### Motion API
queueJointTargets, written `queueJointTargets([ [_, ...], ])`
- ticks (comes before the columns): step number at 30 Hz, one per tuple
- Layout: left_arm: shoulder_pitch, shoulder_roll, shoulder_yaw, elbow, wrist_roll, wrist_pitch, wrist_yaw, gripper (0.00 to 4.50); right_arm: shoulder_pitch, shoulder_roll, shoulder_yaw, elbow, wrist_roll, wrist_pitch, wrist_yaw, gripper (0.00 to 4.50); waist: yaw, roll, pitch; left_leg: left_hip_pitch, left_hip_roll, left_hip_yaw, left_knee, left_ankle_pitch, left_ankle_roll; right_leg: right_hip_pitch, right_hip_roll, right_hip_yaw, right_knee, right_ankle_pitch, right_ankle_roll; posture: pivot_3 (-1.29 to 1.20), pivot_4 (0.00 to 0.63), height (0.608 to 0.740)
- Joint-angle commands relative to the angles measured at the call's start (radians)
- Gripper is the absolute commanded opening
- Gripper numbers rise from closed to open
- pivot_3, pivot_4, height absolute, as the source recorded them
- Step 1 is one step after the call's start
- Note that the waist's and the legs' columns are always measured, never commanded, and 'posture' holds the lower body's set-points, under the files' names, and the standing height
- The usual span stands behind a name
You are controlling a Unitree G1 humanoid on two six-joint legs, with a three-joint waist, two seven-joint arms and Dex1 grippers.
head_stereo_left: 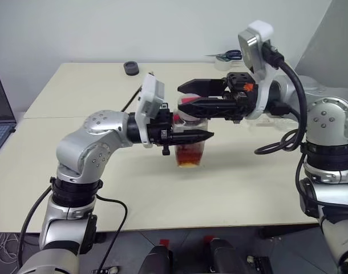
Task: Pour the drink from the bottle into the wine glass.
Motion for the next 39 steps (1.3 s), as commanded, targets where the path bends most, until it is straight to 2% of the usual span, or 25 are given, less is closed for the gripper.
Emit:
queueJointTargets([
  [1, 0.016, 0.002, 0.036, -0.02, 0.034, -0.052, 0.052, 1.77, 0.078, -0.056, -0.115, -0.104, 0.0, 0.012, -0.119, 4.47, 0.0, 0.0, 0.0, 0.0, 0.0, 0.0, 0.0, 0.0, 0.0, 0.0, 0.0, 0.0, 0.0, 0.0, 0.0, 0.0, 0.15, 0.74],
  [6, 0.061, -0.041, 0.016, -0.033, 0.091, -0.102, 0.137, 1.77, 0.25, -0.024, -0.18, -0.316, 0.043, 0.024, -0.322, 4.47, -0.001, 0.0, 0.0, -0.001, 0.001, 0.001, -0.001, 0.0, 0.0, -0.002, -0.001, 0.001, 0.001, 0.0, 0.0, 0.0, 0.15, 0.74],
  [12, 0.052, -0.136, -0.004, 0.018, 0.141, -0.146, 0.224, 1.77, 0.294, 0.119, -0.11, -0.425, -0.049, -0.061, -0.522, 4.47, -0.003, 0.0, 0.0, 0.0, 0.001, 0.001, 0.0, 0.0, 0.0, -0.002, -0.001, 0.002, 0.003, 0.0, 0.0, 0.0, 0.15, 0.74],
  [19, 0.039, -0.178, -0.026, 0.059, 0.175, -0.187, 0.228, 1.77, 0.293, 0.152, -0.056, -0.432, -0.076, -0.102, -0.551, 4.47, -0.001, 0.0, 0.0, 0.0, 0.0, 0.001, 0.0, 0.0, -0.001, -0.002, 0.0, 0.001, 0.002, 0.0, 0.0, 0.0, 0.15, 0.74],
  [29, 0.033, -0.174, -0.019, 0.07, 0.183, -0.195, 0.216, 1.77, 0.282, 0.144, -0.016, -0.412, -0.084, -0.135, -0.514, 4.47, -0.002, 0.0, 0.0, 0.0, 0.0, 0.001, 0.0, 0.0, 0.0, -0.002, 0.0, 0.001, 0.002, 0.0, 0.0, 0.0, 0.15, 0.74],
  [32, 0.035, -0.173, -0.018, 0.068, 0.182, -0.193, 0.219, 1.77, 0.28, 0.146, -0.014, -0.404, -0.089, -0.145, -0.511, 3.91, -0.002, 0.0, 0.0, 0.0, 0.0, 0.001, 0.0, 0.0, 0.0, -0.002, 0.0, 0.001, 0.002, 0.0, 0.0, 0.0, 0.15, 0.74],
  [38, 0.041, -0.169, -0.016, 0.062, 0.18, -0.187, 0.219, 1.77, 0.278, 0.148, -0.015, -0.399, -0.088, -0.151, -0.509, 1.83, -0.002, 0.0, 0.0, 0.0, 0.0, 0.001, 0.0, 0.0, 0.0, -0.002, 0.0, 0.001, 0.002, 0.0, 0.0, 0.0, 0.15, 0.74],
  [39, 0.041, -0.168, -0.017, 0.062, 0.18, -0.186, 0.218, 1.77, 0.28, 0.15, -0.014, -0.4, -0.088, -0.15, -0.509, 1.8, -0.002, 0.0, 0.0, 0.0, 0.0, 0.001, 0.0, 0.0, 0.0, -0.002, 0.0, 0.001, 0.002, 0.0, 0.0, 0.0, 0.15, 0.74],
])
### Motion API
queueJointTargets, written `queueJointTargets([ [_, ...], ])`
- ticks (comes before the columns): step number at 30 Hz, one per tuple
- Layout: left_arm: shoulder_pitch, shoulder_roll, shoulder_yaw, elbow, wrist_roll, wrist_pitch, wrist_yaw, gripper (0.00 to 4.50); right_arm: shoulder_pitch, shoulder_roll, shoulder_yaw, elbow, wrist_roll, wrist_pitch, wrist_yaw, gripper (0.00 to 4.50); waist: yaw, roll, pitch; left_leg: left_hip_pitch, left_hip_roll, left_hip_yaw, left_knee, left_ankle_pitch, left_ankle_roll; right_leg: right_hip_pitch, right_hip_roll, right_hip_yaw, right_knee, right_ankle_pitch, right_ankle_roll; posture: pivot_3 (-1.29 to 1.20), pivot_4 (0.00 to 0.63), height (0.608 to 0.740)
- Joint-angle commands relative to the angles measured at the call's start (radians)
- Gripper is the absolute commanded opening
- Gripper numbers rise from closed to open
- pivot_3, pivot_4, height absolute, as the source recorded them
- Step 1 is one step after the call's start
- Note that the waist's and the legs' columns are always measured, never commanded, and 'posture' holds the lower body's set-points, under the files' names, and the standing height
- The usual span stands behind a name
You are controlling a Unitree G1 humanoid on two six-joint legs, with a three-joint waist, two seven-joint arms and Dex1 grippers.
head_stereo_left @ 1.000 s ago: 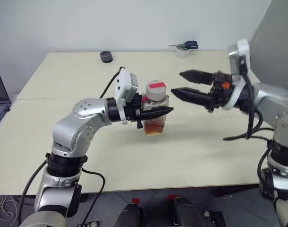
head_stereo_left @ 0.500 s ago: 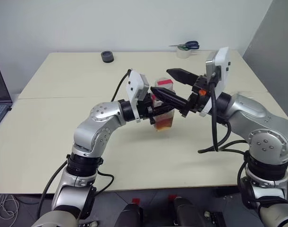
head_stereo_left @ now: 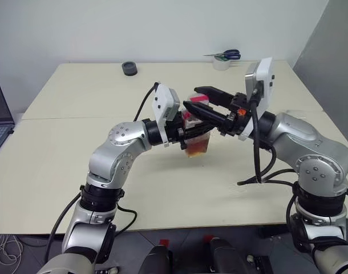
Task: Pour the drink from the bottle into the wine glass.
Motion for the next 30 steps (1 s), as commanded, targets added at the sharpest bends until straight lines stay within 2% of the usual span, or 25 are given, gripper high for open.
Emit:
queueJointTargets([
  [1, -0.016, 0.002, 0.019, -0.034, -0.009, -0.009, 0.005, 1.77, -0.013, 0.002, -0.001, -0.03, 0.01, -0.021, 0.006, 1.8, 0.0, 0.0, 0.0, 0.0, 0.0, 0.0, 0.0, 0.0, 0.0, 0.0, 0.0, 0.0, 0.0, 0.0, 0.0, 0.0, 0.15, 0.74],
  [5, -0.027, 0.005, 0.024, -0.043, -0.035, 0.013, -0.011, 1.77, -0.024, -0.024, 0.0, -0.011, 0.018, -0.017, 0.054, 1.8, 0.0, 0.0, 0.0, 0.0, 0.0, 0.0, 0.0, 0.0, 0.0, 0.0, 0.0, 0.0, 0.0, 0.0, 0.0, 0.0, 0.15, 0.74],
  [9, -0.046, 0.051, 0.023, -0.087, -0.131, 0.089, -0.123, 1.77, -0.128, -0.161, 0.002, 0.133, 0.053, -0.015, 0.333, 1.8, -0.002, 0.0, 0.001, 0.0, 0.0, 0.0, 0.0, 0.0, 0.0, 0.0, 0.002, 0.0, 0.0, 0.0, 0.0, 0.0, 0.15, 0.74],
  [13, -0.08, 0.099, 0.027, -0.135, -0.259, 0.197, -0.211, 1.77, -0.288, -0.236, 0.112, 0.321, -0.004, -0.074, 0.626, 1.8, -0.006, 0.001, 0.001, 0.001, 0.0, 0.001, 0.0, -0.002, 0.004, 0.001, 0.004, 0.0, 0.0, 0.0, 0.0, 0.0, 0.15, 0.74],
  [17, -0.079, 0.123, 0.027, -0.168, -0.293, 0.233, -0.228, 1.77, -0.355, -0.24, 0.158, 0.402, -0.02, -0.078, 0.746, 1.8, -0.004, 0.001, 0.001, 0.002, 0.001, 0.0, -0.001, -0.002, 0.004, 0.002, 0.004, -0.001, -0.001, 0.0, 0.0, 0.0, 0.15, 0.74],
  [21, -0.07, 0.138, 0.042, -0.167, -0.273, 0.225, -0.211, 1.77, -0.334, -0.283, 0.138, 0.419, -0.018, -0.048, 0.8, 3.24, 0.002, 0.0, 0.001, 0.001, 0.0, -0.001, 0.001, -0.001, 0.003, 0.002, 0.001, -0.001, -0.001, 0.0, 0.0, 0.0, 0.15, 0.74],
  [24, -0.051, 0.138, 0.061, -0.17, -0.258, 0.218, -0.17, 1.77, -0.278, -0.323, 0.076, 0.374, 0.005, -0.001, 0.752, 4.34, 0.005, 0.0, 0.001, 0.0, 0.0, -0.001, 0.001, 0.0, 0.001, 0.002, 0.0, -0.001, -0.002, 0.0, 0.0, 0.0, 0.15, 0.74],
  [25, -0.041, 0.136, 0.066, -0.171, -0.252, 0.216, -0.153, 1.77, -0.251, -0.335, 0.05, 0.346, 0.011, 0.014, 0.719, 4.46, 0.006, 0.0, 0.001, 0.0, 0.0, -0.001, 0.001, 0.0, 0.0, 0.002, -0.001, -0.001, -0.002, 0.0, 0.0, 0.0, 0.15, 0.74],
  [30, 0.004, 0.135, 0.062, -0.163, -0.192, 0.16, -0.103, 1.77, -0.125, -0.345, -0.069, 0.162, 0.104, 0.112, 0.541, 4.46, 0.003, 0.0, 0.002, 0.0, 0.0, 0.0, -0.001, 0.0, 0.0, 0.0, -0.001, -0.001, -0.002, 0.0, 0.0, 0.0, 0.15, 0.74],
])
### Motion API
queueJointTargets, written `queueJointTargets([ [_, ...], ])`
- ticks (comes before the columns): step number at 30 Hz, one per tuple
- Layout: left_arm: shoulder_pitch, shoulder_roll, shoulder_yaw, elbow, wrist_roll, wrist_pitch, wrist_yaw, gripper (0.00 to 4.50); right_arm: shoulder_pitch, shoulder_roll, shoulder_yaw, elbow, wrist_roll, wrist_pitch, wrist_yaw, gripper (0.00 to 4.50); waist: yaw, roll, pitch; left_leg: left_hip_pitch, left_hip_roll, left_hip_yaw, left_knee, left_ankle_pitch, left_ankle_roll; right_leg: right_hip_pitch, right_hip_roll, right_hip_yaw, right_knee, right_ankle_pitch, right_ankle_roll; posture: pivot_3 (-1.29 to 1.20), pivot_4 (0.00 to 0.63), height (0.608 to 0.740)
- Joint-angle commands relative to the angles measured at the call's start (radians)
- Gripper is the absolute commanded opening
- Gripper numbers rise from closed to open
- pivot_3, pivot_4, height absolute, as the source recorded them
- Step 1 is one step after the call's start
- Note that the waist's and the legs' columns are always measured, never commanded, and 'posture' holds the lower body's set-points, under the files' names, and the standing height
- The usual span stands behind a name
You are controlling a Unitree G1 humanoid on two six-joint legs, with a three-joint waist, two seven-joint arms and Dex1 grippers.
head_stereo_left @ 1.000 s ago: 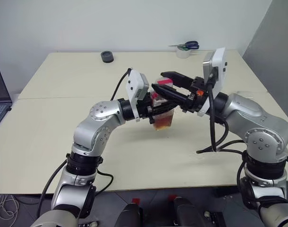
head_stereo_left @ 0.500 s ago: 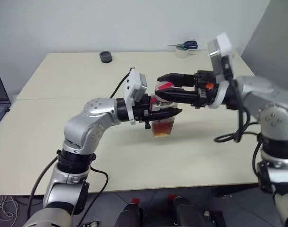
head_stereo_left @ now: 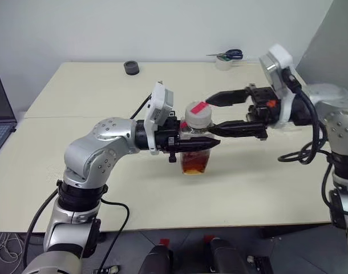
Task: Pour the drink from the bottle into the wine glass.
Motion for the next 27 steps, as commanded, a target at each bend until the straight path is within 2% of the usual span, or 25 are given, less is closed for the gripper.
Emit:
queueJointTargets([
  [1, 0.0, -0.005, 0.025, -0.024, 0.03, -0.058, 0.034, 1.77, 0.029, 0.023, -0.109, -0.148, 0.102, 0.067, -0.154, 4.46, -0.003, 0.0, 0.0, 0.0, 0.0, 0.0, 0.0, 0.0, 0.0, 0.0, 0.0, 0.0, 0.0, 0.0, 0.0, 0.0, 0.15, 0.74],
  [5, -0.004, -0.049, 0.008, 0.027, 0.086, -0.111, 0.084, 1.77, 0.054, 0.156, -0.141, -0.274, 0.151, 0.087, -0.416, 4.46, -0.003, 0.0, 0.0, 0.001, 0.0, 0.0, 0.0, 0.0, 0.0, 0.0, 0.0, 0.001, 0.002, 0.0, 0.0, 0.0, 0.15, 0.74],
  [10, -0.02, -0.074, -0.016, 0.055, 0.121, -0.148, 0.077, 1.77, 0.06, 0.249, -0.098, -0.311, 0.111, 0.061, -0.565, 4.46, -0.002, 0.0, 0.0, 0.0, 0.0, 0.0, 0.001, 0.0, 0.0, 0.0, 0.0, 0.0, 0.001, 0.0, 0.0, 0.0, 0.15, 0.74],
  [19, -0.048, -0.082, -0.017, 0.084, 0.139, -0.171, 0.06, 1.77, 0.06, 0.292, -0.026, -0.294, 0.028, -0.001, -0.605, 4.46, -0.004, 0.0, 0.0, 0.0, 0.0, 0.0, 0.001, 0.0, 0.0, 0.0, 0.0, 0.0, 0.001, 0.0, 0.0, 0.0, 0.15, 0.74],
  [27, -0.02, -0.078, -0.01, 0.054, 0.133, -0.165, 0.073, 1.77, 0.077, 0.276, -0.054, -0.277, 0.01, -0.01, -0.623, 4.46, -0.004, 0.0, 0.0, 0.0, 0.0, 0.0, 0.001, 0.0, 0.0, 0.0, 0.0, 0.0, 0.001, 0.0, 0.0, 0.0, 0.15, 0.74],
])
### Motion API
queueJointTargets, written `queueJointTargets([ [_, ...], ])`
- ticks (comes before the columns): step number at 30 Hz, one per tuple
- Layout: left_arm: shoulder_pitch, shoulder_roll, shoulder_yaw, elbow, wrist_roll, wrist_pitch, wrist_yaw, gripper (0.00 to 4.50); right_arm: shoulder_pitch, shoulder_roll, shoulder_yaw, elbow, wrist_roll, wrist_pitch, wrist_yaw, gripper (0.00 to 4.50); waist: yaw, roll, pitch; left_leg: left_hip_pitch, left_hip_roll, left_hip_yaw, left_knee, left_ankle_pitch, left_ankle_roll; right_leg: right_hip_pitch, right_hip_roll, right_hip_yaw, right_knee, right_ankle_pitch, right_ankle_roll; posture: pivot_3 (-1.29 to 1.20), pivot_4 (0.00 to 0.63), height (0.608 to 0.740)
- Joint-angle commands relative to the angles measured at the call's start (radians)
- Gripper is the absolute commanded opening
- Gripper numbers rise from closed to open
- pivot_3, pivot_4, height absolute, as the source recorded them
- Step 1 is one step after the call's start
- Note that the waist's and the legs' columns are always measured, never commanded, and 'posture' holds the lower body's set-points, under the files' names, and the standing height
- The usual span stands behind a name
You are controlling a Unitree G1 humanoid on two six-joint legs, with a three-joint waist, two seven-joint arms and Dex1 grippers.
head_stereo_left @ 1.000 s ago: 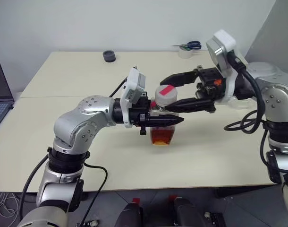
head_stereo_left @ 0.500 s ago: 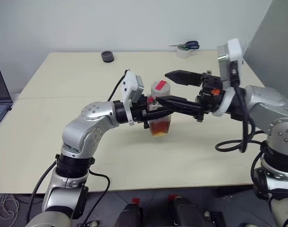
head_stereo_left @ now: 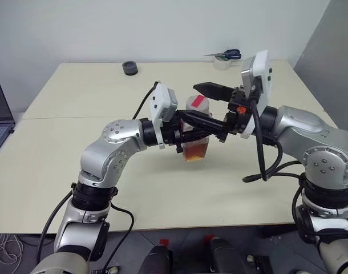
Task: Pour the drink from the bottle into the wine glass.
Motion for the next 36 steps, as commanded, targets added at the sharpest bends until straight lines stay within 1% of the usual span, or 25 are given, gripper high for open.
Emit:
queueJointTargets([
  [1, 0.0, -0.002, 0.025, -0.046, -0.011, -0.014, 0.013, 1.77, -0.002, -0.013, -0.053, -0.009, 0.002, -0.016, -0.024, 4.46, 0.0, 0.0, 0.0, 0.0, 0.0, 0.0, 0.0, 0.0, 0.0, 0.0, 0.0, 0.0, 0.0, 0.0, 0.0, 0.0, 0.15, 0.74],
  [8, 0.02, -0.01, 0.022, -0.073, -0.025, -0.007, 0.035, 1.77, 0.042, -0.052, -0.089, -0.039, 0.01, -0.002, -0.049, 4.46, 0.0, 0.0, 0.0, 0.0, 0.0, 0.0, 0.0, 0.0, 0.0, 0.0, 0.0, 0.0, 0.0, 0.0, 0.0, 0.0, 0.15, 0.74],
  [14, 0.013, -0.012, 0.018, -0.062, -0.027, -0.012, 0.028, 1.77, 0.108, -0.119, -0.135, -0.086, 0.058, 0.026, -0.049, 4.46, 0.001, 0.0, 0.0, 0.0, 0.0, 0.0, 0.0, 0.0, 0.0, 0.001, 0.0, 0.0, -0.001, 0.0, 0.0, 0.0, 0.15, 0.74],
  [20, 0.008, -0.014, 0.014, -0.054, -0.026, -0.015, 0.02, 1.77, 0.13, -0.172, -0.177, -0.099, 0.133, 0.054, -0.047, 4.46, 0.001, 0.0, 0.0, 0.0, 0.0, 0.0, 0.0, 0.0, 0.0, 0.001, 0.001, 0.0, 0.0, 0.0, 0.0, 0.0, 0.15, 0.74],
  [27, 0.005, -0.015, 0.016, -0.053, -0.023, -0.013, 0.016, 1.77, 0.119, -0.171, -0.18, -0.094, 0.214, 0.06, -0.067, 4.46, 0.001, 0.0, 0.0, 0.0, 0.0, 0.0, 0.0, 0.0, 0.0, 0.001, 0.001, 0.0, 0.0, 0.0, 0.0, 0.0, 0.15, 0.74],
  [36, 0.012, -0.011, 0.026, -0.057, -0.018, -0.007, 0.039, 1.77, 0.102, -0.167, -0.154, -0.067, 0.197, 0.035, -0.069, 4.46, 0.001, 0.0, 0.0, 0.0, 0.0, 0.0, 0.0, 0.0, 0.0, 0.001, 0.001, 0.0, 0.0, 0.0, 0.0, 0.0, 0.15, 0.74],
])
